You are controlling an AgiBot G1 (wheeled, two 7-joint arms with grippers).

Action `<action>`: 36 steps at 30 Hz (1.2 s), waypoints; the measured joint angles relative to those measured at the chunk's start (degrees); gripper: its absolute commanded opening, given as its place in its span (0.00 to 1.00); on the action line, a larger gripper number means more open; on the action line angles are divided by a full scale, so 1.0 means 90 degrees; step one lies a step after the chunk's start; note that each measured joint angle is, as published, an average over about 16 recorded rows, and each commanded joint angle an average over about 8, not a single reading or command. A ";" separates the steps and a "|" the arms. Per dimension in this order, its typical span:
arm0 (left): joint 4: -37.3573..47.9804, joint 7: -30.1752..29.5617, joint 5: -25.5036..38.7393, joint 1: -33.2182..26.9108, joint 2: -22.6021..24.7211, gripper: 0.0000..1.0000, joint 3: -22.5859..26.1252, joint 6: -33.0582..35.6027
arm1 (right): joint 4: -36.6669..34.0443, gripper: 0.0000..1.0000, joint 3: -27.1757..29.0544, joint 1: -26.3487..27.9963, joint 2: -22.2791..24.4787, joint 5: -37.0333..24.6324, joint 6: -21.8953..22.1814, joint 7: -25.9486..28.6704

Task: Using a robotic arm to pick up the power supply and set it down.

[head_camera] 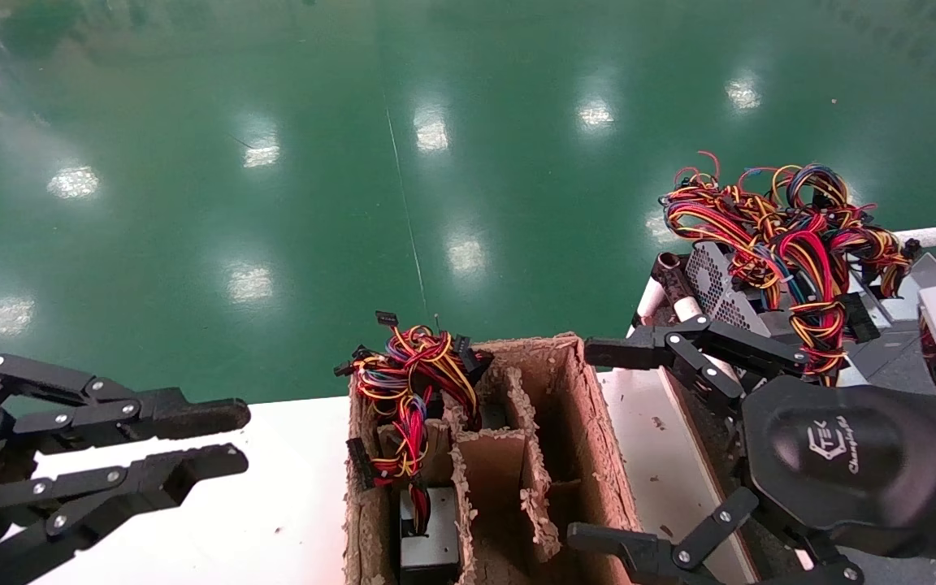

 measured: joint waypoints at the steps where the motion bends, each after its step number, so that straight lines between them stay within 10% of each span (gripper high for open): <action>1: 0.0000 0.0000 0.0000 0.0000 0.0000 0.00 0.0000 0.0000 | -0.0005 1.00 -0.0008 0.0000 -0.0008 -0.0012 0.0009 0.0004; 7: 0.0001 0.0000 0.0000 -0.0001 0.0000 0.00 0.0001 0.0001 | -0.0065 1.00 -0.0098 0.0021 -0.0098 -0.0153 0.0090 0.0046; 15: 0.0003 0.0001 0.0000 -0.0003 0.0001 0.96 0.0003 0.0002 | -0.0207 1.00 -0.0382 0.0141 -0.0372 -0.0616 0.0317 0.0193; 26: 0.0004 0.0002 -0.0001 -0.0005 0.0000 1.00 0.0006 0.0002 | -0.0553 1.00 -0.1081 0.0504 -0.1167 -0.1704 0.0825 0.0617; 36: 0.0004 0.0003 -0.0002 -0.0006 0.0000 1.00 0.0008 0.0002 | -0.0870 0.00 -0.1675 0.0731 -0.1993 -0.2700 0.1487 0.1011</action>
